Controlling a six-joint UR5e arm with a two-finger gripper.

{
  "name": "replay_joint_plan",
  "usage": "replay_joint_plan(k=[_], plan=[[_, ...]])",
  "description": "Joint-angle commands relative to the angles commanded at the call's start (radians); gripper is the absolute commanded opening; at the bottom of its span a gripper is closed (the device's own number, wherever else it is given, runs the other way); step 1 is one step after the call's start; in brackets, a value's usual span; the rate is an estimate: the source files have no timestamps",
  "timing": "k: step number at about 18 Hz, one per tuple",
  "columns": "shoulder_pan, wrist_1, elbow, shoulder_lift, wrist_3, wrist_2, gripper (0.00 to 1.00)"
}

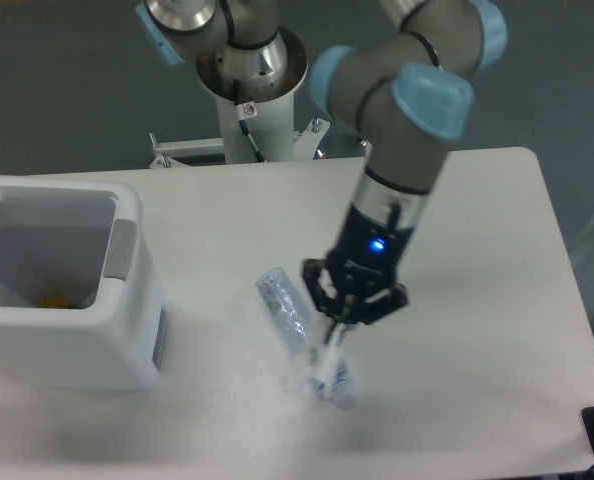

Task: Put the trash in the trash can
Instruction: 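Carry the tissue over the white bin and open the gripper, then move the open gripper back over the clear plastic bottle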

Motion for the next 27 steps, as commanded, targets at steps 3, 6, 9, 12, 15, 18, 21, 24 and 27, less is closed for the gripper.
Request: replay_joint_plan(k=[3,6,9,12,15,18,21,24,27], plan=[[-0.054,0.000,0.000,0.057,-0.048,-0.022,0.00],[-0.100,-0.002,-0.015,0.100,-0.055,-0.022,0.00],[-0.173,-0.002,-0.017,0.126,-0.068,-0.011,0.01],[-0.233,0.000,-0.023,0.126,-0.066,-0.011,0.11],[-0.259,0.011,-0.032,0.123,-0.052,-0.017,0.57],[-0.269,0.014,-0.043,0.117,-0.051,-0.017,1.00],[-0.267,0.014,-0.040,0.111,-0.055,-0.017,1.00],[-0.223,0.017,-0.029,0.091,-0.057,-0.019,1.00],[-0.111,0.021,-0.028,0.057,-0.054,-0.019,1.00]])
